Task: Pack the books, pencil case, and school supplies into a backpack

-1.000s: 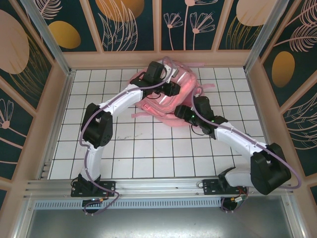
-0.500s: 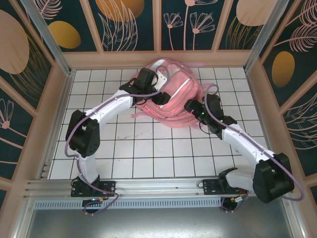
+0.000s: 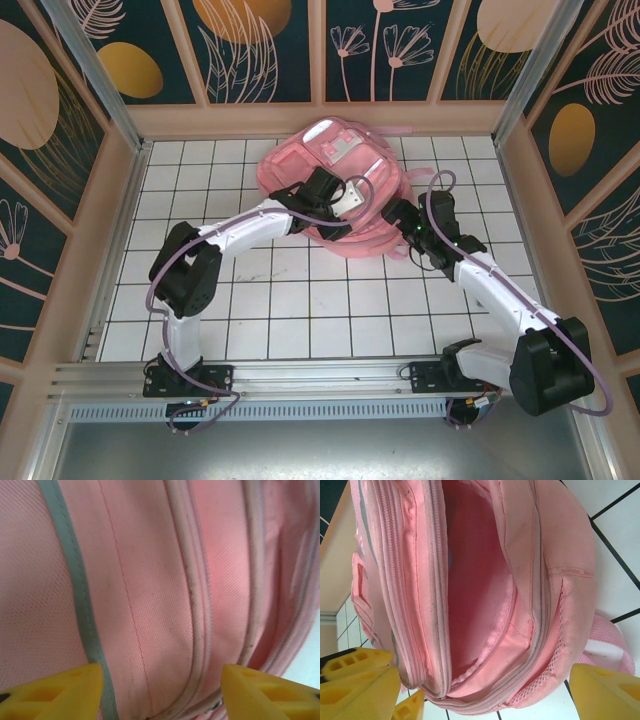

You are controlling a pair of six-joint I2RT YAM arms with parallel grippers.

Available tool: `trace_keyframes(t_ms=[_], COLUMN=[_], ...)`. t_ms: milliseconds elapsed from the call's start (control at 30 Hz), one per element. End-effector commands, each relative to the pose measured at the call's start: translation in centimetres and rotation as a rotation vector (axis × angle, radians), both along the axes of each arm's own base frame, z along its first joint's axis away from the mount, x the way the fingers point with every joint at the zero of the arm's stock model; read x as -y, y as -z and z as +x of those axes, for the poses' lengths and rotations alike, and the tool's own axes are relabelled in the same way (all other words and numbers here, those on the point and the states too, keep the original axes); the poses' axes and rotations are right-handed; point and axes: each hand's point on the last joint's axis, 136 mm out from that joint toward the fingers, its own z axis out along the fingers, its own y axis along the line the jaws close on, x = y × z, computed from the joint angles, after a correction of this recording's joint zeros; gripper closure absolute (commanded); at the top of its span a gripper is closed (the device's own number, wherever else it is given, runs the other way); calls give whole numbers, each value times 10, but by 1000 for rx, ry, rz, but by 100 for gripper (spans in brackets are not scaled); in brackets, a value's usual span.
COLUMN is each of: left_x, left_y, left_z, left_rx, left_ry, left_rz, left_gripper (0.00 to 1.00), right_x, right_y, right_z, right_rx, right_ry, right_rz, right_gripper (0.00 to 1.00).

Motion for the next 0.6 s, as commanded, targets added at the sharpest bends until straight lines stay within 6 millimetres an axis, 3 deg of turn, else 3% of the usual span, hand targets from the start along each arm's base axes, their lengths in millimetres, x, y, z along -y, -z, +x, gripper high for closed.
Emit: trace_keyframes(t_ms=[0,133,233,400,567], left_x=[2,4,0,7,14], left_y=[9,13,3,-32,-73], left_z=[7,16,33,39,52], left_rx=[16,60,142,202,242], left_ry=[16,1,-53,-45,-84], left_rz=[64,92,110,53,3], left_gripper=[38,43,61,84,99], right_x=[5,6,6,7,9], right_y=[3,3,3,2,-19], right_z=[-6,-7,-6,-6,-1], right_rx=[-15,-18,-16,2,157], right_ry=[17,20,21,-2,-92], right_rz=[19,22,21,-10,-144], right_gripper=[12,12,12,13,17])
